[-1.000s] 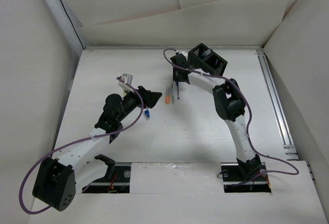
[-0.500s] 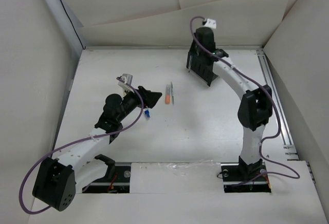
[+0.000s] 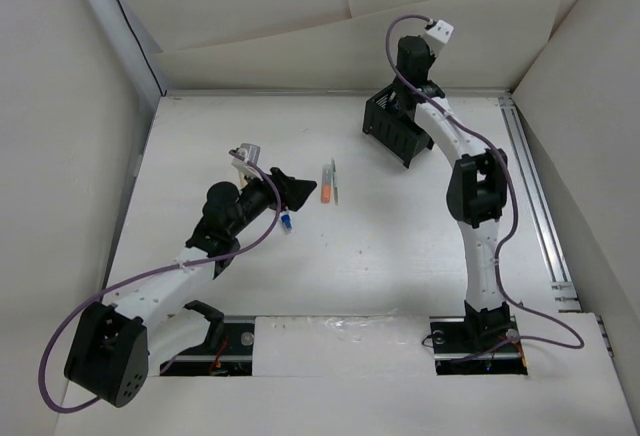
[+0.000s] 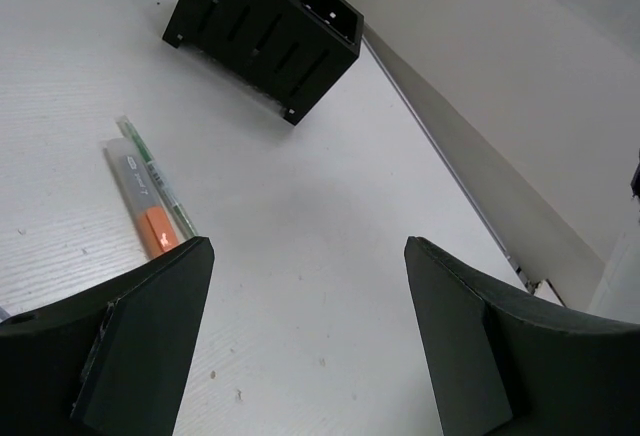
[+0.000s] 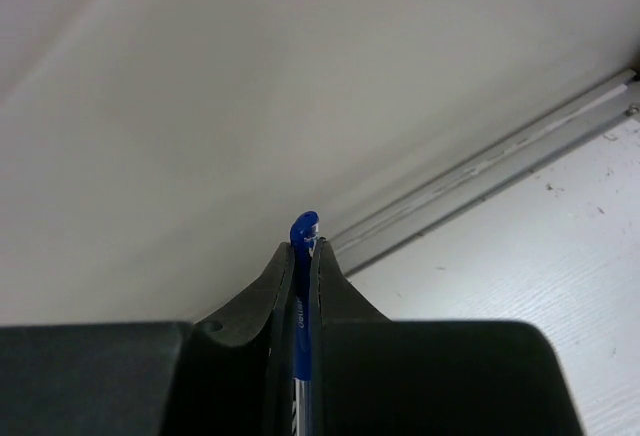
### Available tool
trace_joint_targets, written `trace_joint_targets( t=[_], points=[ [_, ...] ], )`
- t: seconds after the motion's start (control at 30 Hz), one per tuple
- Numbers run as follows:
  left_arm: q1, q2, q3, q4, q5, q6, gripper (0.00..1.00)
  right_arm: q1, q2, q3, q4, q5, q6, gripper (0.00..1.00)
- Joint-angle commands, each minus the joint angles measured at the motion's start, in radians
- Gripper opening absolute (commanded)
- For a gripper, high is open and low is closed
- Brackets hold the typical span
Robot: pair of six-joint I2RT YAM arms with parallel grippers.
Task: Sort the stationery into containers
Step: Place the pen in the storage box.
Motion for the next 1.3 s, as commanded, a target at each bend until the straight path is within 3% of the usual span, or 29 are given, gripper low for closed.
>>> trace_joint_targets(
  t=[0.0,0.33,0.57,0.63,0.67,0.8,0.93,1.03,1.1,1.13,1.17,1.23,1.27],
  points=[
    [-0.003,0.004,0.014,0.059,0.02,-0.006,0.74,0.01,0.013,0.041,0.111,0.062,-0.071,0.0],
    [-0.003,0.026,0.023,0.059,0.02,-0.006,0.74,0.057,0.024,-0.114,0.354,0.157,-0.277,0.0],
    [-0.003,0.026,0.023,0.059,0.02,-0.006,0.74,0.099,-0.044,-0.286,0.43,0.178,-0.277,0.0],
    [-0.003,0.015,0.023,0.059,0.02,-0.006,0.74,0.119,-0.06,-0.315,0.43,0.189,-0.277,0.06],
    [-0.003,0.015,0.023,0.059,0.02,-0.006,0.74,0.119,-0.085,-0.326,0.43,0.189,-0.277,0.23],
    [-0.003,0.006,0.023,0.059,0.011,-0.006,0.74,0.142,-0.172,-0.395,0.43,0.189,-0.277,0.57],
    [-0.003,-0.003,0.023,0.059,0.011,-0.006,0.74,0.166,-0.3,-0.488,0.43,0.171,-0.277,0.64],
    [-0.003,-0.026,0.014,0.059,0.011,-0.006,0.74,0.194,-0.399,-0.568,0.363,0.129,-0.228,0.64],
    [-0.003,-0.026,0.014,0.059,0.011,-0.006,0.74,0.208,-0.444,-0.632,0.297,0.016,-0.176,0.55],
    [-0.003,-0.037,0.014,0.059,0.011,-0.006,0.74,0.217,-0.477,-0.657,0.235,-0.039,-0.114,0.38],
    [-0.003,-0.037,0.014,0.059,0.011,-0.006,0.74,0.217,-0.49,-0.683,0.213,-0.173,-0.09,0.29],
    [-0.003,-0.037,0.014,0.059,0.011,-0.006,0.74,0.227,-0.49,-0.752,0.175,-0.295,-0.056,0.05],
    [-0.003,-0.037,0.014,0.059,0.011,-0.006,0.74,0.228,-0.49,-0.766,0.159,-0.337,-0.046,0.0]
  ],
)
